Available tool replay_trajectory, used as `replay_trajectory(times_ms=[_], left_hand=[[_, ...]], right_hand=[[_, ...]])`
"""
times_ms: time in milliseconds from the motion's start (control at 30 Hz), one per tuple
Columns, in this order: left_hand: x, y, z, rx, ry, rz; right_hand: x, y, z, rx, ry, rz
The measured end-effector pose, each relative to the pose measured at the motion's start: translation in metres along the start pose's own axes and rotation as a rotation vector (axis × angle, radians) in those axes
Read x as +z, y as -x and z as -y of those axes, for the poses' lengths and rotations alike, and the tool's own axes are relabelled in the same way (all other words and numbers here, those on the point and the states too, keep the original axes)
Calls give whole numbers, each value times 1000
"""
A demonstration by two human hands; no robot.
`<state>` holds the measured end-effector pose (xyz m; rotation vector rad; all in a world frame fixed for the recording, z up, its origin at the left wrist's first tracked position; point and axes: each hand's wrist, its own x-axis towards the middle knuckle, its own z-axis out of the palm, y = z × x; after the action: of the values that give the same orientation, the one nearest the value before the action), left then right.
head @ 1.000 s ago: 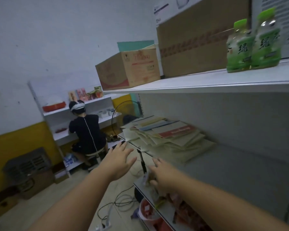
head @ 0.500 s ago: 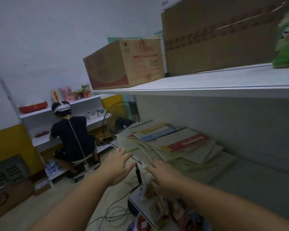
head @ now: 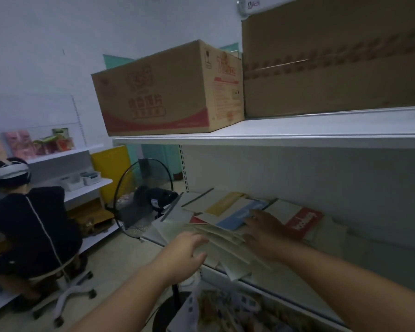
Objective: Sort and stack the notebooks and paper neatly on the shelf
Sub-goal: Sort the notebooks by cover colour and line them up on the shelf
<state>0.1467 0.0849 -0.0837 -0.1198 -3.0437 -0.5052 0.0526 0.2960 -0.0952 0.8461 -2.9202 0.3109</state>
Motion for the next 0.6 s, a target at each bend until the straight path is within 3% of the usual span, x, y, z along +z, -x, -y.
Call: replay_trajectory(times_ms=[167, 433, 600], left_hand=[[-14, -21, 31, -14, 285, -110], [-13, -61, 57, -36, 580, -58], [-32, -76, 89, -60, 526, -70]], right_hand=[[-8, -22, 10, 19, -3, 59], [-3, -77, 5, 82, -85, 57], [26, -105, 1, 149, -96, 80]])
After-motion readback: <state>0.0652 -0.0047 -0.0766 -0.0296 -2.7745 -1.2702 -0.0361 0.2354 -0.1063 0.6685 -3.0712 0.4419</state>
